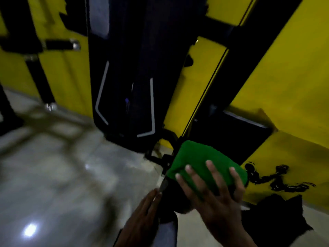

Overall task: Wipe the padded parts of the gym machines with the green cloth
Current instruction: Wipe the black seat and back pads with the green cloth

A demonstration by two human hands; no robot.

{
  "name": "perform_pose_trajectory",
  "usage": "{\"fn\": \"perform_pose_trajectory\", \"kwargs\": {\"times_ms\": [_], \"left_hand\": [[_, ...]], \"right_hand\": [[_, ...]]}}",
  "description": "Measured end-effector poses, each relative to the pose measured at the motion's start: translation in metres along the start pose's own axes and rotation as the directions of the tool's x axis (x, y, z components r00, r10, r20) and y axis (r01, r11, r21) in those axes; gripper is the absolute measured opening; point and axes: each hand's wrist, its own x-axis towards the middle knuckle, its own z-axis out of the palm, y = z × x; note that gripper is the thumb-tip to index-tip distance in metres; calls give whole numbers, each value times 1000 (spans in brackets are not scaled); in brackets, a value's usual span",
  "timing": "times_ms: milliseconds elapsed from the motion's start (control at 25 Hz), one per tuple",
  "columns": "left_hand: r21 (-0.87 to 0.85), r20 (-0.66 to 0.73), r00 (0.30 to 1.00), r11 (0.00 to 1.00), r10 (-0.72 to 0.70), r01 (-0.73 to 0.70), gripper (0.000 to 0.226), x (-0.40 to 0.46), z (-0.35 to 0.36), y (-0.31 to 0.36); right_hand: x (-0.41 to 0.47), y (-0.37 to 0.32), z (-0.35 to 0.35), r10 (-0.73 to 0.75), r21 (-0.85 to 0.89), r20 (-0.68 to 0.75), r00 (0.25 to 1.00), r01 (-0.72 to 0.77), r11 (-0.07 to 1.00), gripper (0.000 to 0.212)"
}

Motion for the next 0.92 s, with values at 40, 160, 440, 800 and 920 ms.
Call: {"fn": "perform_pose_trajectory", "kwargs": {"times_ms": [40, 160, 440, 800, 920], "left_hand": [[-19, -29, 998, 998, 55, -55, 44, 22, -21, 5], [-126, -70, 978, 971, 196, -204, 53, 93, -92, 25], [-83, 84, 833, 837, 546, -540, 49, 235, -192, 87], [-283, 378, 602, 707, 703, -648, 47, 296, -183, 100], [-391, 467, 500, 677, 729, -623, 48, 323, -177, 100]], "right_hand": [[12, 15, -10, 97, -54, -45, 994, -99, 994, 33], [34, 43, -30, 374, -114, -103, 922, -384, 916, 39], [50, 20, -31, 674, -35, 20, 738, -674, 738, 59], [55, -36, 6, 756, 4, 82, 649, -759, 651, 71], [68, -43, 21, 804, -53, 38, 594, -802, 595, 66]]}}
